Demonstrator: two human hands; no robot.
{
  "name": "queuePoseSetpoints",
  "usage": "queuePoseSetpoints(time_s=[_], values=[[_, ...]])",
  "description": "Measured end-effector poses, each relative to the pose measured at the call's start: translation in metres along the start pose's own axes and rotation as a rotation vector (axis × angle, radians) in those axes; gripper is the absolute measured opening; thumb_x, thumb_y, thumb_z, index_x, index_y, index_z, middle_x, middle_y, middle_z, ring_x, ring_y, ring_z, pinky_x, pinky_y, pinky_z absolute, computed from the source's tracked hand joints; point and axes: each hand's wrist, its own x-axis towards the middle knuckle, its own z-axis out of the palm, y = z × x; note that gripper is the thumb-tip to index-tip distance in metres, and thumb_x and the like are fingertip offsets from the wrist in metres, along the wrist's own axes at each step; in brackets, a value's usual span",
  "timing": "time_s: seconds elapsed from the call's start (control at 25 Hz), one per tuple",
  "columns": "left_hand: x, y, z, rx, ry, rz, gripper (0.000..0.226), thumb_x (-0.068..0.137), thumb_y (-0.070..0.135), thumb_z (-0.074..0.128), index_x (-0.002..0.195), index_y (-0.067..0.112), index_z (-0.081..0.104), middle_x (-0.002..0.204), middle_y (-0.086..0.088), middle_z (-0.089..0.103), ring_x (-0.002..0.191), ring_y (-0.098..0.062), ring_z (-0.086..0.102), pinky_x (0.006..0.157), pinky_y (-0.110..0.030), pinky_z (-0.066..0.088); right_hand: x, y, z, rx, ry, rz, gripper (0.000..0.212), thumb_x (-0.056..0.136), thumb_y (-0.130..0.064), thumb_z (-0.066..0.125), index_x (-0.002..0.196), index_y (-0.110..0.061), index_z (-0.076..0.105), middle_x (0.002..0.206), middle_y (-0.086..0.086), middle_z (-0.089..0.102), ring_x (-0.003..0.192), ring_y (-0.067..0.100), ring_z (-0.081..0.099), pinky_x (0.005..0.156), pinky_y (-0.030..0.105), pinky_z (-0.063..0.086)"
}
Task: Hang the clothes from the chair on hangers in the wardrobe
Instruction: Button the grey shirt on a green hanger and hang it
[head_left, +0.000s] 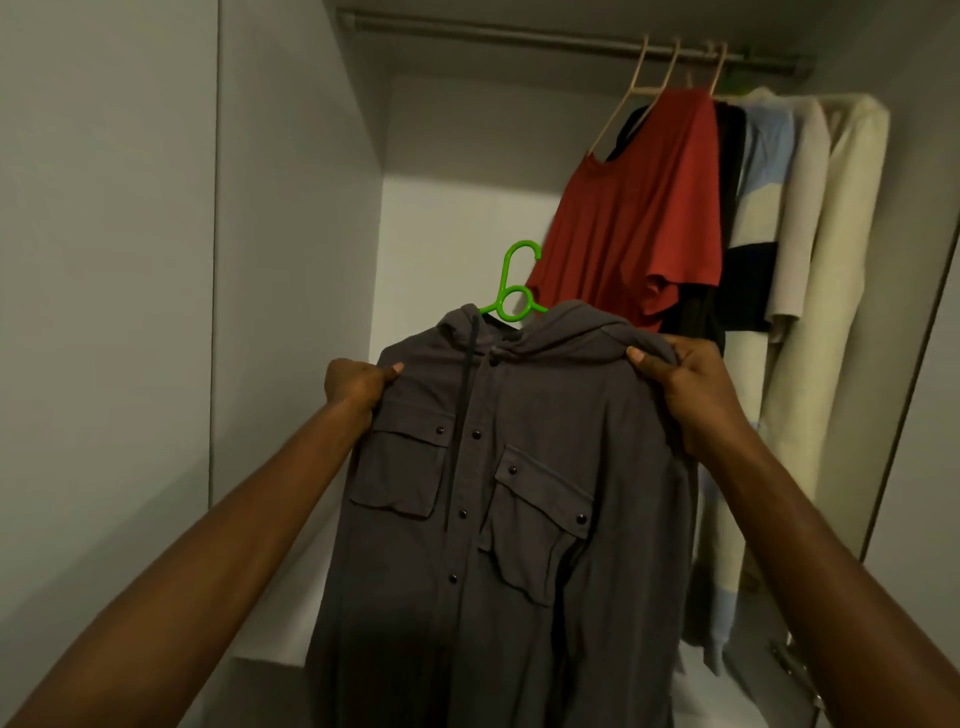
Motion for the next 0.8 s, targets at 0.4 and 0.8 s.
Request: queuePoseSetpoints(time_s=[0.4, 0.8], values=[[0.088, 0.056, 0.086, -0.044, 0.017, 0.148, 0.041, 0.069, 0.027, 0.094, 0.062, 0.000, 0.063, 0.065, -0.011, 0.062, 0.062, -0.022, 0.058, 0.066, -0.040, 0.057, 0.094, -0.055, 0.005, -0.174, 0.163, -0.238, 0.014, 0.096, -0.015, 0.069, 0.086, -0.021, 0.077, 0.085, 0.009, 0.077, 0.082, 0.031, 0.074, 0.080, 0.048, 0.062], [0.203, 0.150, 0.161, -0.001, -0.080, 0.330, 0.040, 0.077, 0.029, 0.088, 0.079, -0.007, 0.071, 0.096, -0.025, 0.073, 0.092, -0.039, 0.070, 0.076, -0.043, 0.058, 0.207, -0.082, 0.030, -0.421, 0.331, -0.326, 0.021, 0.093, -0.025, 0.068, 0.088, -0.005, 0.075, 0.083, 0.020, 0.073, 0.080, 0.041, 0.071, 0.071, 0.062, 0.058]])
